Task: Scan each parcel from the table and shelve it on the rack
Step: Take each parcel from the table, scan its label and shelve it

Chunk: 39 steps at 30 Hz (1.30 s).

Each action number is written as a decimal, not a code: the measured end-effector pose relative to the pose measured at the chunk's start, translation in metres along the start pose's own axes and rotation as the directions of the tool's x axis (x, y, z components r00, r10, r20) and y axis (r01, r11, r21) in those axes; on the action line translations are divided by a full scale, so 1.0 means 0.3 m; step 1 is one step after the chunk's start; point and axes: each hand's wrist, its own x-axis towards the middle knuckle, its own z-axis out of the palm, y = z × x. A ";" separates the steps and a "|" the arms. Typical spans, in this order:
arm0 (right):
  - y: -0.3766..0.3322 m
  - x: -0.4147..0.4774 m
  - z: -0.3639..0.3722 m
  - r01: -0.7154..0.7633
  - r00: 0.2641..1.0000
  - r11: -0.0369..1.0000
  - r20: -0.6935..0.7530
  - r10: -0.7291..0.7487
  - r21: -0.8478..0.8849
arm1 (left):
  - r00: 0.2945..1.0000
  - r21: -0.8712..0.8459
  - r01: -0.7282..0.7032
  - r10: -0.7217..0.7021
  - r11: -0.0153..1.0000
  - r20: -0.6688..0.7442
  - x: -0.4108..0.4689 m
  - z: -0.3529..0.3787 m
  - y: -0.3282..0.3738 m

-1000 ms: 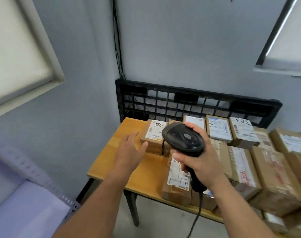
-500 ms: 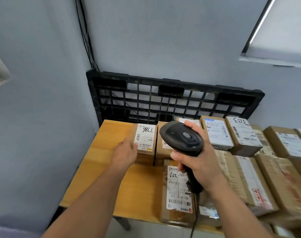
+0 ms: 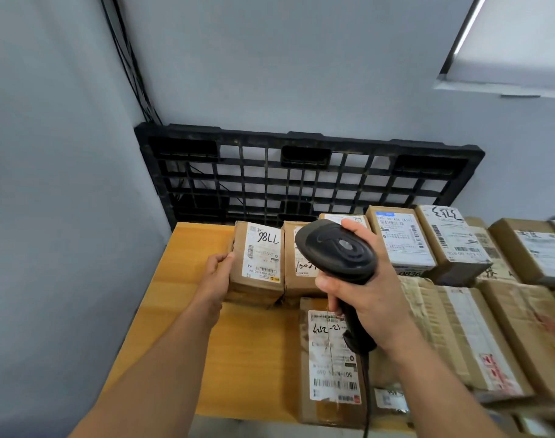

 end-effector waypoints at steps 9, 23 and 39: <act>0.000 0.000 0.006 -0.021 0.999 1.000 0.038 0.021 0.000 | 0.994 0.068 0.003 -0.011 0.998 0.106 -0.026 -0.052 0.017; -0.088 -0.149 0.003 0.017 0.981 1.000 0.194 -0.017 0.000 | 0.964 -0.121 -0.265 0.264 0.957 -0.019 -0.235 -0.146 0.035; -0.200 -0.449 -0.113 0.059 0.951 0.998 0.303 -0.057 0.003 | 0.888 -0.114 -0.459 0.449 0.881 -0.102 -0.572 -0.105 0.032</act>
